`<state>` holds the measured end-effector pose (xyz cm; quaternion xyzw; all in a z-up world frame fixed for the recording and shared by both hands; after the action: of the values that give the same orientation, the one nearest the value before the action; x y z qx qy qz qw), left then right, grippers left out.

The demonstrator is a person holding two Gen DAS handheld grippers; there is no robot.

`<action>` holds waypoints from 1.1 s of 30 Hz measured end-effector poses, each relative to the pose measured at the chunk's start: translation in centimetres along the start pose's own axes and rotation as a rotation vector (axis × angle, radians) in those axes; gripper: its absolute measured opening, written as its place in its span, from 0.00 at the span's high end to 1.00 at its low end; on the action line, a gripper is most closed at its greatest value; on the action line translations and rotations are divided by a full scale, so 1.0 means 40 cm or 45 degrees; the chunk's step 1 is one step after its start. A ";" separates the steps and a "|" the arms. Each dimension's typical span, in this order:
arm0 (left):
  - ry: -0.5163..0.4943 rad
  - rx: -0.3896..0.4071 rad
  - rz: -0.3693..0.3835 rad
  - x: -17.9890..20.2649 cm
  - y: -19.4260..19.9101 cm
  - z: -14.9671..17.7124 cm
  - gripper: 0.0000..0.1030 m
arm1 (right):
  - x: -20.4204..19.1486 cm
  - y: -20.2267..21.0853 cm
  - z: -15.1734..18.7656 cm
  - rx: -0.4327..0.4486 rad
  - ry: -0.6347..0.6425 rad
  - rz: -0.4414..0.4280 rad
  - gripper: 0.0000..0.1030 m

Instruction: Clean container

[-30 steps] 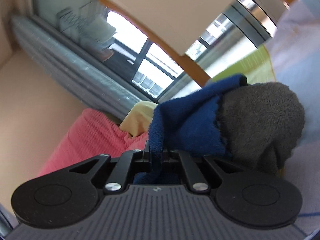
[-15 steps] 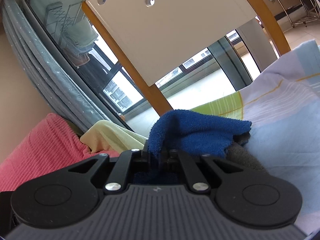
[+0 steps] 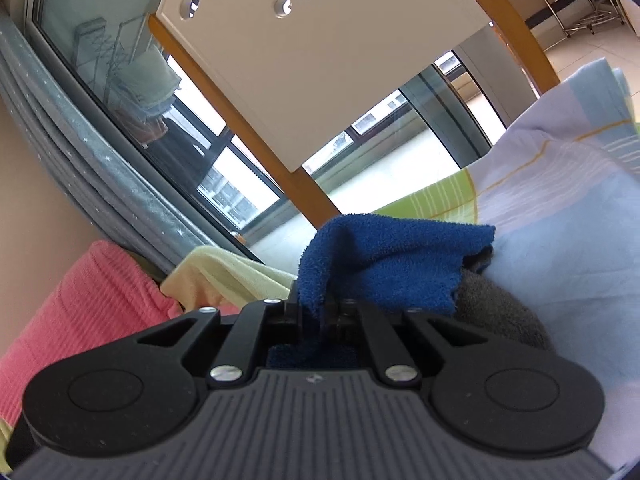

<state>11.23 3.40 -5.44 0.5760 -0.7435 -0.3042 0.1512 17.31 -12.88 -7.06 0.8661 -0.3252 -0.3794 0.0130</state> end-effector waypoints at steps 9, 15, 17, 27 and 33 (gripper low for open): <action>-0.129 0.012 -0.084 0.036 -0.005 0.016 0.17 | -0.134 0.061 0.128 -0.140 0.144 -0.216 0.94; -0.206 0.027 -0.124 0.059 -0.008 0.030 0.18 | -0.121 0.001 0.128 -0.186 0.130 -0.261 0.98; -0.185 0.018 -0.127 0.055 -0.012 0.027 0.18 | -0.116 -0.020 0.117 -0.200 0.111 -0.282 0.98; -0.185 0.015 -0.148 0.068 -0.016 0.032 0.17 | 0.008 -0.035 0.028 -0.041 -0.073 -0.165 0.99; -0.054 -0.014 -0.063 0.050 -0.013 0.027 0.16 | 0.036 -0.020 0.007 0.013 -0.057 -0.096 0.99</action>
<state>10.44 1.75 -6.85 0.5867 -0.7304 -0.3241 0.1312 18.28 -13.01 -8.40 0.8692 -0.2943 -0.3972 -0.0128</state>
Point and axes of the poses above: each gripper's, at about its wrist camera, not at the fingertips, and y roughly against the way its jaws point, x to its right, z to its underside, the point moved 3 cm from there along -y, roughly the way its jaws point, and after that the axes turned 4 degrees about y, right-handed, at the moved point
